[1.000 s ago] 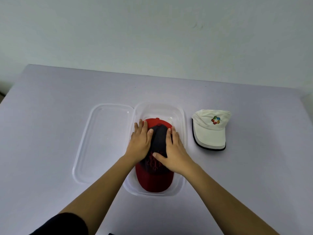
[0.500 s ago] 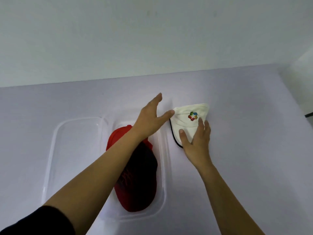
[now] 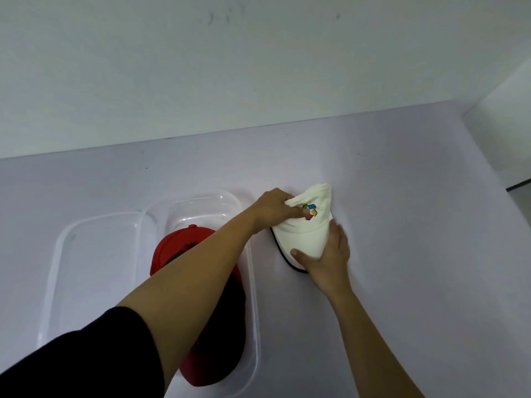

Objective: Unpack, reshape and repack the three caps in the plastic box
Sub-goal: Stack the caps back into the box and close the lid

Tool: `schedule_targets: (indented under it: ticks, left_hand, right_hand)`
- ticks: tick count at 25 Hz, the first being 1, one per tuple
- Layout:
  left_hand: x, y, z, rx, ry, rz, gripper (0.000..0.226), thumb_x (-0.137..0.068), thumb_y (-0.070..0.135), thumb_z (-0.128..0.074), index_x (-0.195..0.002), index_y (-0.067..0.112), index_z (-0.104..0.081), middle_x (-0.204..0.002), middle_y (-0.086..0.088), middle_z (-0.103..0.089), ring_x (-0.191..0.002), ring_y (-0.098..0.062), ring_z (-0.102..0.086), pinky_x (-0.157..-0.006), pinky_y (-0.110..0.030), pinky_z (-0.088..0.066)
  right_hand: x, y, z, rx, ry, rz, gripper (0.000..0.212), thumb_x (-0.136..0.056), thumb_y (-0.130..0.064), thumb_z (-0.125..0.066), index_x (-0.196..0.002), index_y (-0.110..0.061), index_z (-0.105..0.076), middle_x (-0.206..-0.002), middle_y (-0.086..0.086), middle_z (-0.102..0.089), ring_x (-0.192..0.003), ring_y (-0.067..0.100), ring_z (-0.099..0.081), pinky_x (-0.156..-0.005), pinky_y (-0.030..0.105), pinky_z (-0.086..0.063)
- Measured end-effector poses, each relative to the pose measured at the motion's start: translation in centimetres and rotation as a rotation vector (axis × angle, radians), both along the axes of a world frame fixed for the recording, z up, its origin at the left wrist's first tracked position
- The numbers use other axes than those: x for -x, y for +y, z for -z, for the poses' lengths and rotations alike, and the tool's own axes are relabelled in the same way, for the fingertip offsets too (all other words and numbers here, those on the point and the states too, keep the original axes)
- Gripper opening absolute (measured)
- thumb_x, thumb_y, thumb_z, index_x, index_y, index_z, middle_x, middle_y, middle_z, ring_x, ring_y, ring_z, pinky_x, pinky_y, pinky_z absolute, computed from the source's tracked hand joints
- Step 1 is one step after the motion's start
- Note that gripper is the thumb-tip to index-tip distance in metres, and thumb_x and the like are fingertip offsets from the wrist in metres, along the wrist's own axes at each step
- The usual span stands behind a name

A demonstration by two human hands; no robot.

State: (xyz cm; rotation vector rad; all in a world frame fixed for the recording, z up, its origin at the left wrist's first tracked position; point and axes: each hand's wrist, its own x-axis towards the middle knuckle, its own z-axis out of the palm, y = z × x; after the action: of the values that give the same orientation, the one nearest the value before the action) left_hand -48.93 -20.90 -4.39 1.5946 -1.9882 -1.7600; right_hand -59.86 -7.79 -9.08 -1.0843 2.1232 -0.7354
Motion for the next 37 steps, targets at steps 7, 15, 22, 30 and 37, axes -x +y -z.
schedule_targets:
  ticks: [7, 15, 22, 30, 37]
  left_hand:
    - [-4.2, 0.2, -10.7, 0.279, 0.071, 0.082, 0.021, -0.080, 0.041, -0.070, -0.076, 0.020, -0.071, -0.058, 0.003, -0.049, -0.051, -0.006, -0.037, -0.048, -0.018, -0.026]
    - [-17.9, 0.1, -19.5, 0.619, 0.112, -0.202, 0.048, -0.066, 0.059, -0.071, -0.087, 0.016, -0.076, -0.088, -0.026, -0.066, -0.071, -0.015, -0.045, -0.065, -0.034, -0.032]
    - [-22.9, 2.1, -19.7, 0.730, 0.108, -0.306, 0.017, -0.080, 0.041, -0.071, -0.079, 0.025, -0.076, -0.064, -0.015, -0.050, -0.060, -0.014, -0.033, -0.055, -0.028, -0.025]
    - [-25.1, 2.3, -15.1, 0.845, 0.092, -0.361, 0.018, -0.083, 0.032, -0.069, -0.079, 0.015, -0.075, -0.045, 0.008, -0.040, -0.049, -0.009, -0.028, -0.046, -0.017, -0.021]
    - [-23.4, 3.7, -10.4, 0.706, 0.011, 0.132, 0.022, -0.083, 0.037, -0.067, -0.092, 0.020, -0.077, -0.066, 0.007, -0.068, -0.057, -0.009, -0.052, -0.054, -0.018, -0.037]
  right_hand:
    - [-1.0, 0.9, -7.4, 0.207, -0.149, 0.096, 0.116, -0.057, -0.053, -0.078, -0.147, -0.025, -0.011, -0.153, 0.001, -0.017, -0.141, 0.023, -0.021, -0.111, 0.044, -0.033]
    - [-12.3, 3.5, -9.6, 0.033, -0.246, -0.606, 0.129, -0.055, -0.056, -0.080, -0.146, -0.032, 0.008, -0.154, -0.010, -0.005, -0.139, 0.008, -0.015, -0.110, 0.028, -0.023]
    - [-15.3, -4.2, -7.5, -0.468, -0.169, -0.774, 0.146, -0.055, -0.038, -0.088, -0.143, -0.020, 0.027, -0.158, 0.005, 0.014, -0.146, 0.025, 0.000, -0.118, 0.044, -0.017]
    - [-15.2, -1.5, -8.7, -0.229, 0.057, -0.866, 0.136, -0.051, -0.046, -0.087, -0.146, -0.027, 0.008, -0.139, 0.001, -0.014, -0.137, 0.023, -0.016, -0.112, 0.041, -0.027]
    - [-14.7, 3.4, -10.8, -0.011, 0.210, -0.921, 0.129, -0.056, -0.055, -0.080, -0.144, -0.028, 0.010, -0.121, -0.005, -0.015, -0.116, 0.014, -0.024, -0.105, 0.029, -0.034]
